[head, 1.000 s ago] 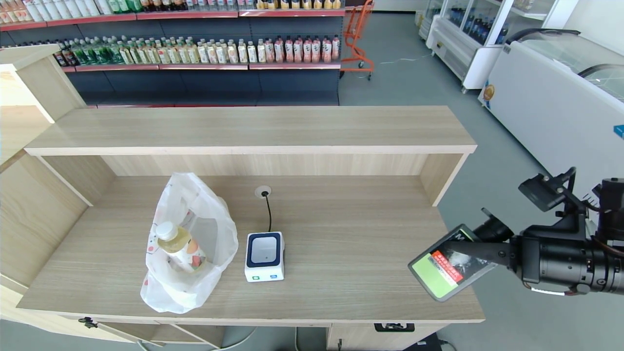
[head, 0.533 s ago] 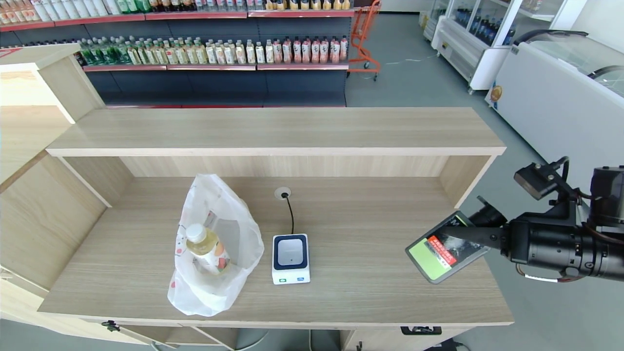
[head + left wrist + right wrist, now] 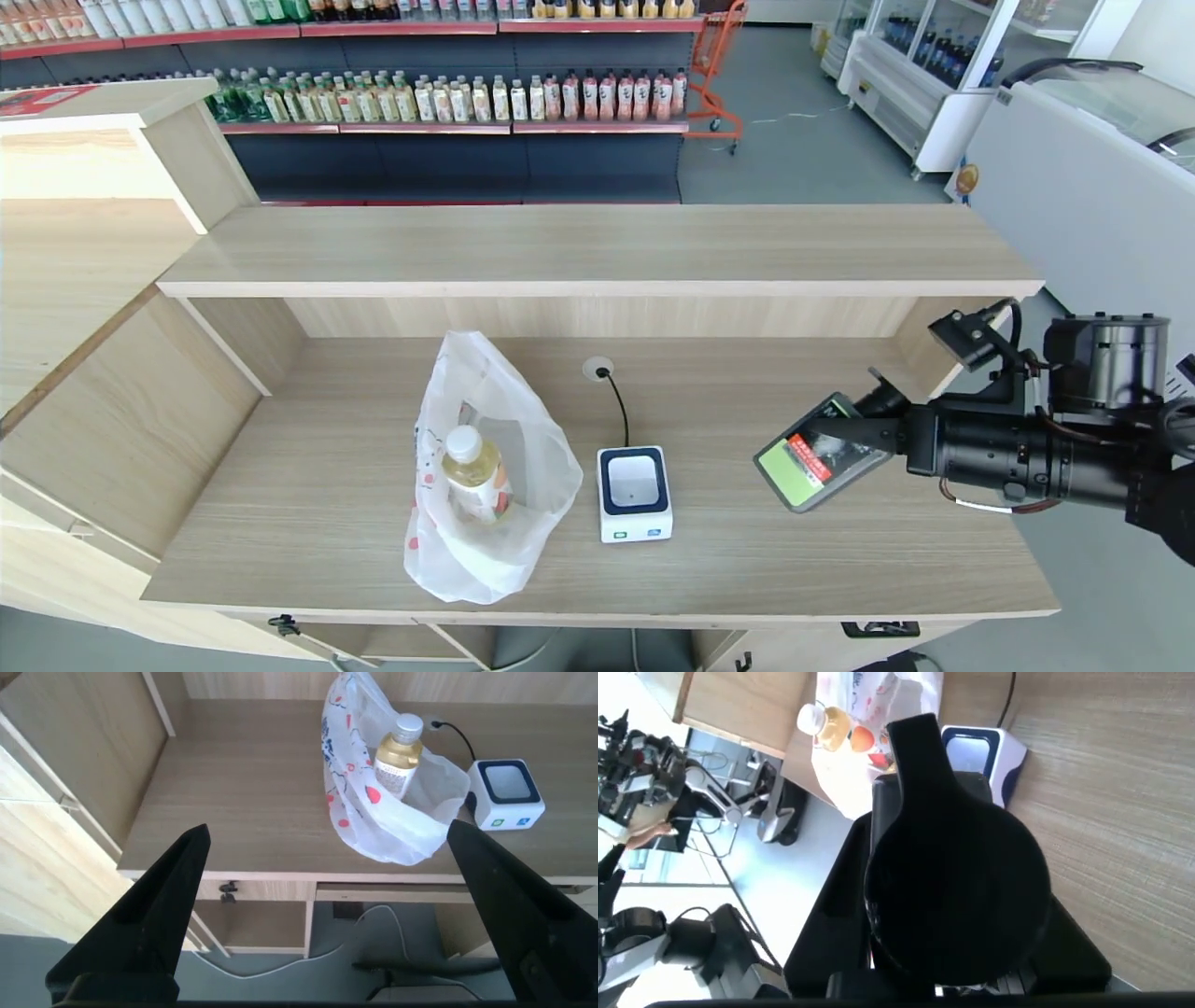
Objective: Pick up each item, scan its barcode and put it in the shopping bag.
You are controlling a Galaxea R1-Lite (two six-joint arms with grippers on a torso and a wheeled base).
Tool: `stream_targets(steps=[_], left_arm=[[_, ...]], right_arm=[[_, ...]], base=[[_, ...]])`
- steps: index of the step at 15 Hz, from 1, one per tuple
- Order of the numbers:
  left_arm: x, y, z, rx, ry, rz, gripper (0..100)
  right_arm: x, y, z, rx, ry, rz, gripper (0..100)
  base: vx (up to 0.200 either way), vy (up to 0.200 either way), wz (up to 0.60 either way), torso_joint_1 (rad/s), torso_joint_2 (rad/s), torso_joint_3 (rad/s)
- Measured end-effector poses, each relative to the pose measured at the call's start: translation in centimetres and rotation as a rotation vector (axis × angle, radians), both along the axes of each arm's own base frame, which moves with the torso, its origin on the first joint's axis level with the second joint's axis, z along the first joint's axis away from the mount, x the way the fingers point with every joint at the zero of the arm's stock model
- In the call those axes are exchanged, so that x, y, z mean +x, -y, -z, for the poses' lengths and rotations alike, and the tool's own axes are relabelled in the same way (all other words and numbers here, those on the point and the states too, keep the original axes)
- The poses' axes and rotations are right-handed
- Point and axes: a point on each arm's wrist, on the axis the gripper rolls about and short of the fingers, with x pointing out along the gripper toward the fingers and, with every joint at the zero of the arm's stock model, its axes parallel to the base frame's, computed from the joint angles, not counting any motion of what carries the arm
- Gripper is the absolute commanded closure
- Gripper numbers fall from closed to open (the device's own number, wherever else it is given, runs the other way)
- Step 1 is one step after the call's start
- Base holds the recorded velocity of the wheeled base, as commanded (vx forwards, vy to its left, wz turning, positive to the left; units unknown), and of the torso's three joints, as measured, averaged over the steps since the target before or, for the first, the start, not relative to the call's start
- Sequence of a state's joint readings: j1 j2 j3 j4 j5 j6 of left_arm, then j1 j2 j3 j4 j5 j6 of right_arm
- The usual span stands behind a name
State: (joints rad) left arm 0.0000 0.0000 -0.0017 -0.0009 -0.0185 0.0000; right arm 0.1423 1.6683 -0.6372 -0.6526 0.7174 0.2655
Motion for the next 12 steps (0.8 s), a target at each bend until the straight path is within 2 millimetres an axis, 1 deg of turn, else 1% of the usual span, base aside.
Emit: stream_targets(steps=[1,5,8,10,12], left_arm=[[0.0,0.0,0.0,-0.001,0.000,0.000,0],[0.0,0.0,0.0,-0.002,0.000,-0.001,0],[0.0,0.0,0.0,-0.003,0.000,-0.001,0],[0.0,0.0,0.0,-0.003,0.000,-0.001,0],[0.0,0.0,0.0,-0.002,0.000,-0.001,0]], right_arm=[[0.4,-0.1,0.5,-0.025,0.009,-0.003,100],[2.6,-0.5,3.9,-0.184,0.037,0.006,100],[4.5,-1.0,5.7,-0.199,0.023,0.001,100],[5.5,-1.8,6.5,-0.187,0.003,-0.015,100],[6.7,-2.9,6.6,-0.155,-0.006,-0.018,100]], base=[[0.000,0.000,0.00,0.000,0.00,0.000],[0.000,0.000,0.00,0.000,0.00,0.000],[0.000,0.000,0.00,0.000,0.00,0.000],[0.000,0.000,0.00,0.000,0.00,0.000],[0.000,0.000,0.00,0.000,0.00,0.000]])
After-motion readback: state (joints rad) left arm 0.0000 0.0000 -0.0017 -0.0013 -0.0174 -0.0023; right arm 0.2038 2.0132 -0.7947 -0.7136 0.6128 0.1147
